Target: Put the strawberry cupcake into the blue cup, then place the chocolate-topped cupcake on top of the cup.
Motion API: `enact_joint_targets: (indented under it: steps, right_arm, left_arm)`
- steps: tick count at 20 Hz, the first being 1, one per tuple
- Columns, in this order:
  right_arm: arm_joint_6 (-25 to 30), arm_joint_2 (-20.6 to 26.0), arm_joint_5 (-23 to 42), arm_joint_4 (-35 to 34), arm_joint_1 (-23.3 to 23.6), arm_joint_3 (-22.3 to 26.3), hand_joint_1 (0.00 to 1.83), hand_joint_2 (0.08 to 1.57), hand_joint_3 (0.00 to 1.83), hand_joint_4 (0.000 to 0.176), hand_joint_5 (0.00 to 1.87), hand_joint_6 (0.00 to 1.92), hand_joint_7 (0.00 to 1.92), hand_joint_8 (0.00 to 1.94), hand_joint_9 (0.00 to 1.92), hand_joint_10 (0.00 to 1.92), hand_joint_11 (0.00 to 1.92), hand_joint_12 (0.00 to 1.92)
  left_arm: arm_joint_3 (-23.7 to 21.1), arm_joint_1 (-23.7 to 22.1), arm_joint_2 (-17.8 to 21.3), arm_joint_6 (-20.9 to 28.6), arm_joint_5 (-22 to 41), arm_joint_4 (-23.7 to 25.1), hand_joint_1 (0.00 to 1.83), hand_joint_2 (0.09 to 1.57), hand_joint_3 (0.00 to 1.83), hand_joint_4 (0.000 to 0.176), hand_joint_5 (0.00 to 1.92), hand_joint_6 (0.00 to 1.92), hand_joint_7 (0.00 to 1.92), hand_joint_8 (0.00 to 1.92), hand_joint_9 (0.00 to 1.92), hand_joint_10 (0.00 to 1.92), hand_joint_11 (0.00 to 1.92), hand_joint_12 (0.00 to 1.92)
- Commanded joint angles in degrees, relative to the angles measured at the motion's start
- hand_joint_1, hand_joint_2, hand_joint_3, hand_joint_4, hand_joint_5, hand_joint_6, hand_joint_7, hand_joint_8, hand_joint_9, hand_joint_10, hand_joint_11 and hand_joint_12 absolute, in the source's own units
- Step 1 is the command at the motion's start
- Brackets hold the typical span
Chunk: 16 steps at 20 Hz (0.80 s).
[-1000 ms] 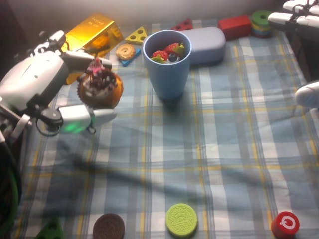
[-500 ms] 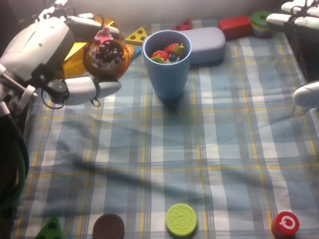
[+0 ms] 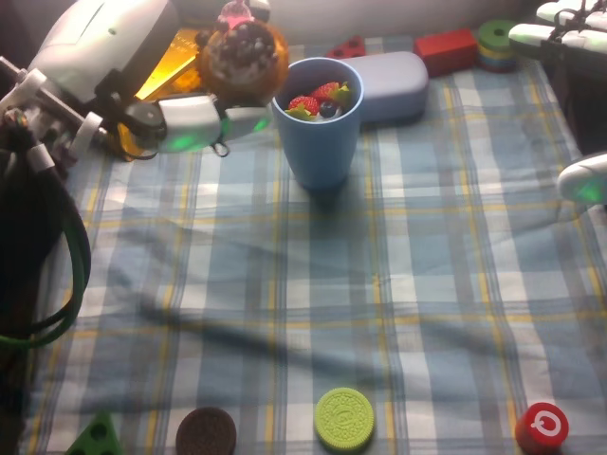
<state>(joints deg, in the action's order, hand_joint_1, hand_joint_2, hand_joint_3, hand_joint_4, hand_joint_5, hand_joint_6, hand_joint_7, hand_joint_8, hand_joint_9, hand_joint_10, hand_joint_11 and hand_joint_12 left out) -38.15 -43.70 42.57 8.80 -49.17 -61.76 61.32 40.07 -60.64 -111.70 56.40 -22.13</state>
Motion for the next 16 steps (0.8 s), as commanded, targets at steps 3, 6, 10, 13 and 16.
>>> enact_joint_targets:
  steps: [3,6,10,13,16]
  right_arm:
    - [0.3,-0.2,6.5,-1.8,0.3,-0.4,0.00,0.89,0.00,0.108,0.00,0.00,0.00,0.00,0.00,0.00,0.00,0.00]
    - [0.3,-0.1,6.5,-1.6,0.1,-0.4,0.00,0.89,0.00,0.114,0.00,0.00,0.00,0.00,0.00,0.00,0.00,0.00]
    - [0.3,-0.4,6.7,-1.4,0.1,-0.5,0.00,0.91,0.00,0.098,0.00,0.00,0.00,0.00,0.00,0.00,0.00,0.00]
    - [0.3,-0.4,7.1,-1.5,-0.1,-0.5,0.00,0.96,0.02,0.096,0.00,0.00,0.00,0.00,0.00,0.00,0.00,0.00]
    - [0.3,-0.5,7.1,-1.5,-0.2,-0.5,0.00,0.94,0.01,0.126,0.00,0.00,0.00,0.00,0.00,0.00,0.00,0.00]
  left_arm:
    - [0.9,-1.9,-1.1,0.2,5.4,2.8,0.88,0.95,0.00,0.046,0.84,0.00,0.84,0.00,0.46,0.01,0.05,0.01]
    - [3.4,-4.5,-3.7,0.2,2.3,4.0,0.93,0.91,0.00,0.043,0.90,0.01,0.90,0.01,0.49,0.01,0.07,0.02]
    - [4.8,-5.2,-5.3,0.2,1.9,4.2,0.93,0.92,0.00,0.116,0.90,0.00,0.91,0.01,0.50,0.00,0.07,0.02]
    - [4.9,-5.1,-5.5,0.3,2.9,4.2,0.94,0.94,0.01,0.065,0.89,0.00,0.91,0.00,0.49,0.00,0.04,0.01]
    - [5.1,-4.9,-5.8,0.3,3.0,4.0,0.95,0.96,0.01,0.033,0.89,0.00,0.91,0.00,0.48,0.00,0.04,0.00]
